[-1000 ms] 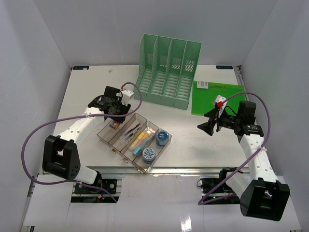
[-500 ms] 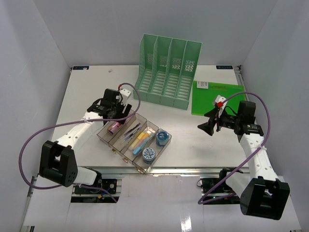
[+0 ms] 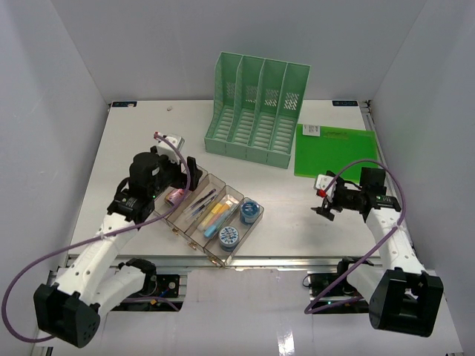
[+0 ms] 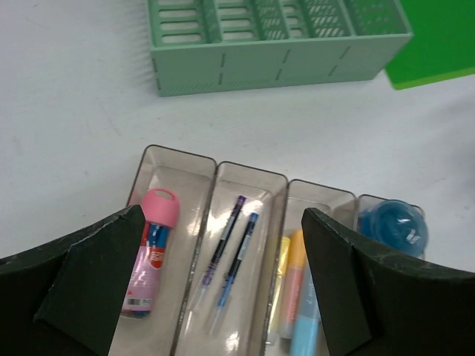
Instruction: Organize the desk
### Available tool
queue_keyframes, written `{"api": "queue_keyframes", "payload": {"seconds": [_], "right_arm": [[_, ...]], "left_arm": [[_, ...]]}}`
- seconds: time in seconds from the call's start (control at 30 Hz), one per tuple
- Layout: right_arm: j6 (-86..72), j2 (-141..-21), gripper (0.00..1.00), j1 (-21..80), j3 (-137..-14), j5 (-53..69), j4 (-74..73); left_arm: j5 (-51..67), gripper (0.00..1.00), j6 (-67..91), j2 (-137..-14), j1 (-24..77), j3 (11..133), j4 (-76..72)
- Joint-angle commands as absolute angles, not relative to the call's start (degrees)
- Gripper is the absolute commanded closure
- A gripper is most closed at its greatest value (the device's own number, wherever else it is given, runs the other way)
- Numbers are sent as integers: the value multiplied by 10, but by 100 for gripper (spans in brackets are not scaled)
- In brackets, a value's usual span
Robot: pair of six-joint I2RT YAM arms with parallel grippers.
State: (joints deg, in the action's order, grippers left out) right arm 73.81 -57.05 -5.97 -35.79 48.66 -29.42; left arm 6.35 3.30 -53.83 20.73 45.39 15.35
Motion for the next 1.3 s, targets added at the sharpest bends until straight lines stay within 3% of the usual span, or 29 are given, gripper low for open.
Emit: {"api": "queue_keyframes", "payload": {"seconds": [0.0, 0.17, 0.3, 0.47, 0.57, 0.77, 0.87, 0.97, 1.07, 1.1, 1.2, 1.27], "right_arm": [[905, -634, 12, -61, -387, 355, -281], [723, -754, 16, -64, -540, 260, -237], [477, -857, 16, -71, -647, 151, -199], [318, -921, 13, -82, -701, 184, -208], [276, -944, 11, -82, -719, 207, -212], [185, -1007, 11, -83, -788, 136, -181], [137, -1045, 10, -84, -832, 186, -160], [153, -1063, 9, -79, -853, 236, -106], [180, -1112, 10, -68, -884, 191, -61], [179, -1130, 11, -65, -903, 167, -57], [130, -1218, 27, -63, -1012, 97, -80], [90, -1283, 31, -63, -1079, 68, -109]], "left_arm": [[148, 2, 81, -490, 205, 392, 68], [152, 2, 71, -457, 205, 368, 63], [149, 2, 62, -440, 204, 368, 65], [143, 2, 59, -430, 203, 369, 74], [145, 2, 60, -422, 203, 367, 74], [155, 2, 60, -420, 203, 367, 73], [151, 2, 58, -420, 204, 366, 74], [145, 2, 56, -423, 203, 365, 75], [145, 2, 54, -428, 204, 366, 76], [146, 2, 54, -429, 203, 366, 76], [146, 2, 52, -437, 203, 368, 77], [146, 2, 51, -440, 203, 368, 78]]}}
